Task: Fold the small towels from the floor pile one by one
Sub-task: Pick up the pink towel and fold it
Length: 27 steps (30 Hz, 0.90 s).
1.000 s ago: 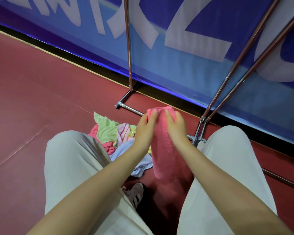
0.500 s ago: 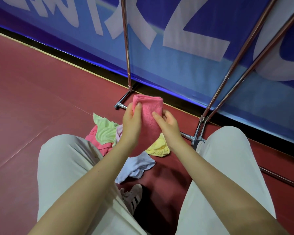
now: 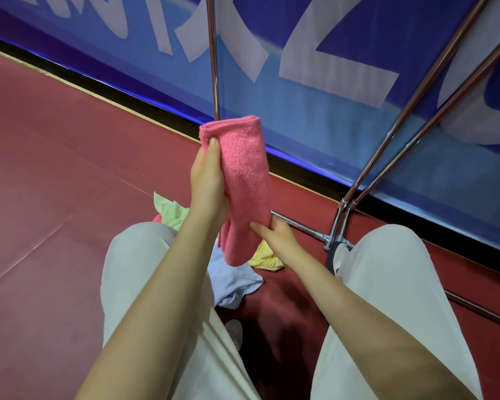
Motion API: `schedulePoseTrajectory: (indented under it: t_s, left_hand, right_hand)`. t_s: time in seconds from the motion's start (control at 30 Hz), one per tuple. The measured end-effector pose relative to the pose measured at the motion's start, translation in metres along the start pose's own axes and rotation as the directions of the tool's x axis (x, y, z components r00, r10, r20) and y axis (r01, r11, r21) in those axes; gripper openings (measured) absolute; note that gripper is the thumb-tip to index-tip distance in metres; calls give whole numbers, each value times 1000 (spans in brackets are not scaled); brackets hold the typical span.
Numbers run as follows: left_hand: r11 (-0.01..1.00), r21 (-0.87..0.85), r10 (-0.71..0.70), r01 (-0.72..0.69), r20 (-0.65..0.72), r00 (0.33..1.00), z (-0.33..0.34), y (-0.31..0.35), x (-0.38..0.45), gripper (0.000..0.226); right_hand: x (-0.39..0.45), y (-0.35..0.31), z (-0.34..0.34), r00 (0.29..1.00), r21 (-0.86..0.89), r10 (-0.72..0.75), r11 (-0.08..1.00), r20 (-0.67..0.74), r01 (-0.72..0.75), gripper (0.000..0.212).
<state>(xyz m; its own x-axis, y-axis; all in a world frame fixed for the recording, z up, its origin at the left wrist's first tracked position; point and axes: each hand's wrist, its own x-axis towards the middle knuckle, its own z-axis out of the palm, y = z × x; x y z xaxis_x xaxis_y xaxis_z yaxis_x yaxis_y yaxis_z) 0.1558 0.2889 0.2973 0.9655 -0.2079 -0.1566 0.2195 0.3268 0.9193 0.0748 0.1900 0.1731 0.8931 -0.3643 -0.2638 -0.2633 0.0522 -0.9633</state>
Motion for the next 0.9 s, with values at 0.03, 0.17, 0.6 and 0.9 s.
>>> schedulePoseTrajectory:
  t_s: [0.03, 0.17, 0.6, 0.9]
  left_hand:
    - [1000, -30, -9, 8, -26, 1000, -1, 2, 4, 23]
    - [975, -214, -80, 64, -68, 994, 4, 9, 16, 23]
    - [969, -235, -21, 75, 226, 974, 161, 113, 43, 17]
    - [928, -186, 359, -323, 217, 908, 265, 228, 46, 46]
  right_hand:
    - [0, -3, -1, 1000, 15, -6, 1000, -22, 6, 19]
    - [-2, -20, -8, 996, 22, -10, 1000, -89, 12, 27]
    - [36, -208, -102, 978, 287, -184, 936, -97, 204, 17]
    - [52, -362, -183, 889, -21, -406, 911, -213, 411, 19]
